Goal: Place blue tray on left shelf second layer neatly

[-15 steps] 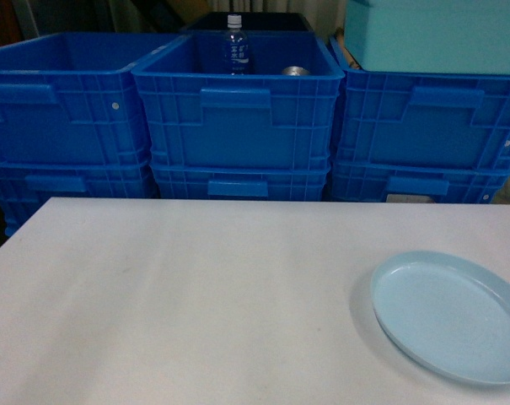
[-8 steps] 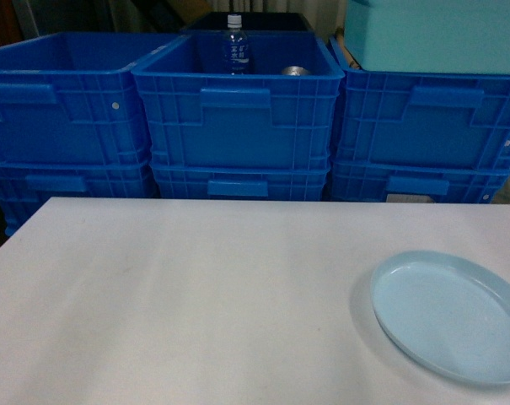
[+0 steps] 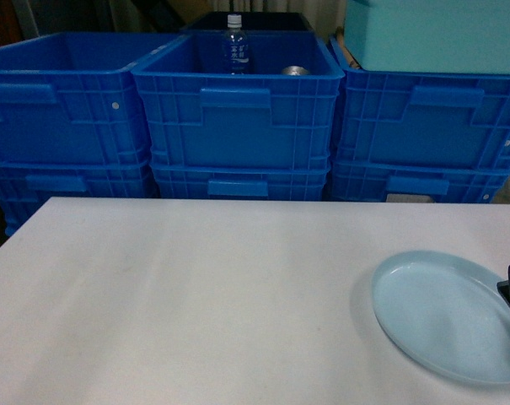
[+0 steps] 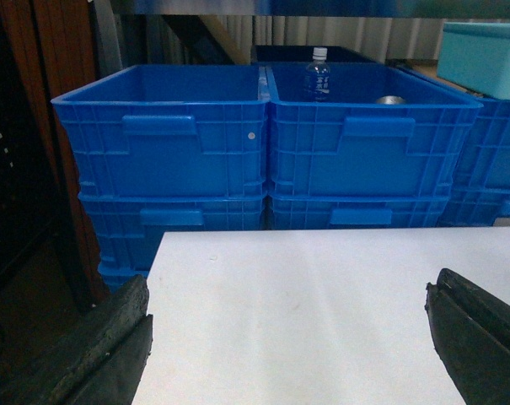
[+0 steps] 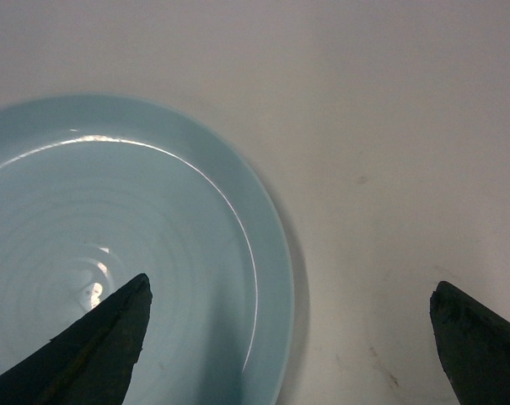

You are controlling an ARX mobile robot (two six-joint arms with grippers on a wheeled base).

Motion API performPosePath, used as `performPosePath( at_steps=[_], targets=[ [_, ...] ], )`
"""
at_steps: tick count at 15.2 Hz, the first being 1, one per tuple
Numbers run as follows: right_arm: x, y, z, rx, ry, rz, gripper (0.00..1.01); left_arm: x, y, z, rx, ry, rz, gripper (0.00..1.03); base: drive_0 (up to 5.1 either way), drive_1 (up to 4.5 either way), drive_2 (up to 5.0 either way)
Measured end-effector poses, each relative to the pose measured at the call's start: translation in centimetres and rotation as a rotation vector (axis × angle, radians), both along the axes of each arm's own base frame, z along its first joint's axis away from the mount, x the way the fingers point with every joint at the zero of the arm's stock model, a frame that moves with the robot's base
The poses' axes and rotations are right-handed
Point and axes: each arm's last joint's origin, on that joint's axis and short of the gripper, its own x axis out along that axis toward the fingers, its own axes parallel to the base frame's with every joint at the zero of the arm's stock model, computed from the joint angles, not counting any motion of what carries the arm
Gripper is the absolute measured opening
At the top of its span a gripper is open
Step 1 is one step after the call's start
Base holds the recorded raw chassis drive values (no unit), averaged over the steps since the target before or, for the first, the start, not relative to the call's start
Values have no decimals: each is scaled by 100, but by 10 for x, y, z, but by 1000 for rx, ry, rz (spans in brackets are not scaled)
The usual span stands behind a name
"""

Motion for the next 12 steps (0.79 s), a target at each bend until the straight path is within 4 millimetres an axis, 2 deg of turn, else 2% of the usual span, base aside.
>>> performPosePath(
  at_steps=[2,4,7,8,10,11,12],
  targets=[
    [10,-4,-9,26,40,-15,98,0,0,0,0,0,0,98,0,0,0],
    [18,-4,-10,65,50,-22,98,0,0,0,0,0,0,98,0,0,0],
    [15,-3,-19,130,109,-56,98,0,0,0,0,0,0,98,0,0,0],
    [14,-3,-23,144,127,-65,95,0,0,0,0,0,-1,98,0,0,0],
    [11,-2,-27,169,142,-79,77,0,0,0,0,0,0,98,0,0,0],
    [11,-2,-27,188,145,-84,78,0,0,0,0,0,0,98,0,0,0],
    [10,-2,-27,191,144,-86,69,0,0,0,0,0,0,98,0,0,0]
  ],
)
